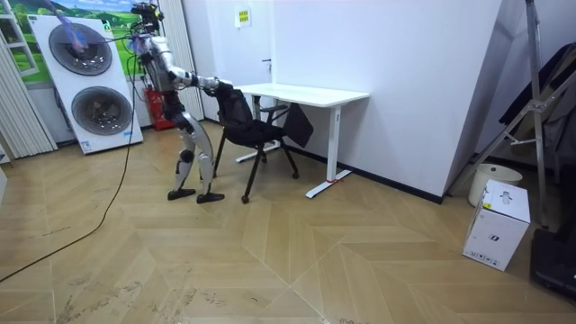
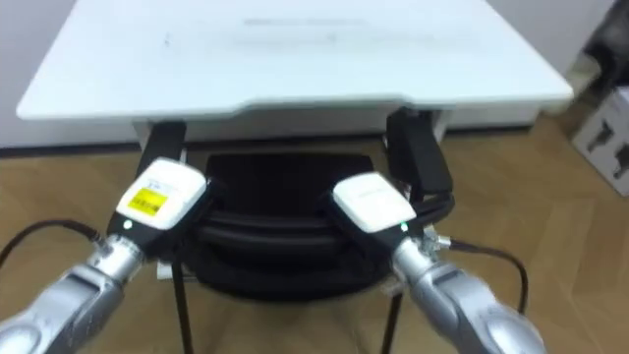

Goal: Push chair

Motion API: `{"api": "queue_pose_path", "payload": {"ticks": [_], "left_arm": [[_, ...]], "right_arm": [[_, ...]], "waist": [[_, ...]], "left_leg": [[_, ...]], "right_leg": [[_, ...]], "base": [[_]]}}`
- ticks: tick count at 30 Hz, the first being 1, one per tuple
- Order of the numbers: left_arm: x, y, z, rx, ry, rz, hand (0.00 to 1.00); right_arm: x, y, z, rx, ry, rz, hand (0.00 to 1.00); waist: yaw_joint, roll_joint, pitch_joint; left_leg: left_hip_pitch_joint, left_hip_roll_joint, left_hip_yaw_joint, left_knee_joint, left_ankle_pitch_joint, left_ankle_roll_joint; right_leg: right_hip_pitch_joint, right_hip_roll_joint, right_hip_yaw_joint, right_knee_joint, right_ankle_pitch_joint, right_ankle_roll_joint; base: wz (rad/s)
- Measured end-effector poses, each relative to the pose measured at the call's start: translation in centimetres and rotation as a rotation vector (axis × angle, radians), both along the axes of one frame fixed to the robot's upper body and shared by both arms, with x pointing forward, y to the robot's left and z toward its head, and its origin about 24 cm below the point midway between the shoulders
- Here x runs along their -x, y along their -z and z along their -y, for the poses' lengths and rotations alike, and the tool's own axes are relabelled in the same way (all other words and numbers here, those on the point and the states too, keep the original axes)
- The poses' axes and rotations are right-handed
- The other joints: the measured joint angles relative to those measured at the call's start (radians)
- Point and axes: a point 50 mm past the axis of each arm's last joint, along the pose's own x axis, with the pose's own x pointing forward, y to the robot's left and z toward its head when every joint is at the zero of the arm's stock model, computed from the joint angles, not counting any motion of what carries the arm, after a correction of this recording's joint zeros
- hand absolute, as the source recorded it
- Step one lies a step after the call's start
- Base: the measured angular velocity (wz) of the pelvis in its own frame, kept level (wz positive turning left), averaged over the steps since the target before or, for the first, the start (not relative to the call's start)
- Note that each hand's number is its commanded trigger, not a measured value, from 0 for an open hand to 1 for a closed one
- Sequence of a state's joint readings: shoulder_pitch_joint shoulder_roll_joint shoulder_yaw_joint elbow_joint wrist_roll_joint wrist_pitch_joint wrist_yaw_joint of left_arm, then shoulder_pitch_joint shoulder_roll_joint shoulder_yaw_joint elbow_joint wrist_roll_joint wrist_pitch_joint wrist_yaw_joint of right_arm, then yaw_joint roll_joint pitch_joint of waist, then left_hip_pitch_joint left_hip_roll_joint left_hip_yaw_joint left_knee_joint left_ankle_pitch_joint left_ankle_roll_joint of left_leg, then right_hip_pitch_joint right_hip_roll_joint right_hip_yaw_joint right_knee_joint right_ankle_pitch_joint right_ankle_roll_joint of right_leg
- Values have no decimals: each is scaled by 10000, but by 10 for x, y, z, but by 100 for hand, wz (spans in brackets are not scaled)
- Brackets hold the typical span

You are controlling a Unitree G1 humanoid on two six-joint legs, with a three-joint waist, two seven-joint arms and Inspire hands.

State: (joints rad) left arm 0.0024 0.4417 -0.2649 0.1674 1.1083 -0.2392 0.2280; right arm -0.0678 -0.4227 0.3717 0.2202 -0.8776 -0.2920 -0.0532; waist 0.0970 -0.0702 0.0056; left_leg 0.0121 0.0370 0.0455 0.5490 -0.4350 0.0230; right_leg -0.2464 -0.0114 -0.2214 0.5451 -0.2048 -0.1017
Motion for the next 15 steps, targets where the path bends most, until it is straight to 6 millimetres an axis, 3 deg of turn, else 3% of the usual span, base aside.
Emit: {"api": "queue_pose_path", "payload": {"ticks": [2, 3, 4, 5, 6, 7, 8, 10, 12, 15], "left_arm": [[1, 0, -3, -13, -93, -16, 100], [2, -1, -4, -1, -123, 1, 100], [2, -2, -5, -15, -143, 38, 100], [2, -2, -5, -7, -144, 42, 100], [2, -2, -5, -7, -161, 31, 100], [2, 0, -5, 4, -177, -18, 100], [3, 1, -5, 44, -222, -58, 100], [4, 3, -5, 108, -258, -73, 100], [7, 5, -7, 141, -317, -64, 100], [15, 10, -4, 281, -295, -193, 100]], "right_arm": [[0, 0, -2, 8, -57, -2, 100], [0, 0, -4, 2, -78, 24, 100], [-1, -1, -5, -40, -84, 61, 100], [-1, 0, -5, -41, -83, 61, 100], [0, 0, -5, -33, -76, 39, 100], [0, 0, -5, 4, -87, 45, 100], [0, 0, -5, 16, -87, 42, 100], [1, 1, -5, 24, -111, 35, 100], [4, 1, -6, -34, -199, 23, 100], [14, 5, -4, -13, -141, -68, 100]], "waist": [[223, -17, 12], [250, 0, 21], [241, 24, 43], [232, 42, 47], [168, 52, 69], [143, -56, 164], [146, -34, 185], [46, -21, 194], [-3, -57, 222], [-197, -53, 172]], "left_leg": [[-273, 418, 406, 1580, 107, -198], [-460, 546, 409, 2154, 214, -387], [-892, 798, 403, 3192, 521, -758], [-1091, 911, 404, 3644, 724, -833], [-1357, 1084, 381, 4350, 1206, -844], [-1525, 1137, 373, 4782, 1685, -852], [-1702, 1228, 362, 5070, 1913, -834], [-2129, 1355, 370, 4868, 1803, -809], [-2485, 1271, 361, 4039, 1676, -759], [-2826, 962, 422, 1321, 1769, -773]], "right_leg": [[297, 145, -66, 337, -507, -147], [386, 154, -174, 422, -631, -241], [549, 209, -318, 574, -884, -324], [649, 221, -404, 629, -992, -345], [902, 227, -577, 610, -1190, -384], [1121, 229, -594, 579, -1343, -381], [1319, 219, -727, 453, -1418, -408], [1524, 174, -873, 228, -1467, -393], [1757, 20, -942, -42, -1454, -364], [2009, -131, -1132, -446, -1442, -165]], "base": [[4], [0], [14], [34], [43], [42], [32], [27], [19], [20]]}}
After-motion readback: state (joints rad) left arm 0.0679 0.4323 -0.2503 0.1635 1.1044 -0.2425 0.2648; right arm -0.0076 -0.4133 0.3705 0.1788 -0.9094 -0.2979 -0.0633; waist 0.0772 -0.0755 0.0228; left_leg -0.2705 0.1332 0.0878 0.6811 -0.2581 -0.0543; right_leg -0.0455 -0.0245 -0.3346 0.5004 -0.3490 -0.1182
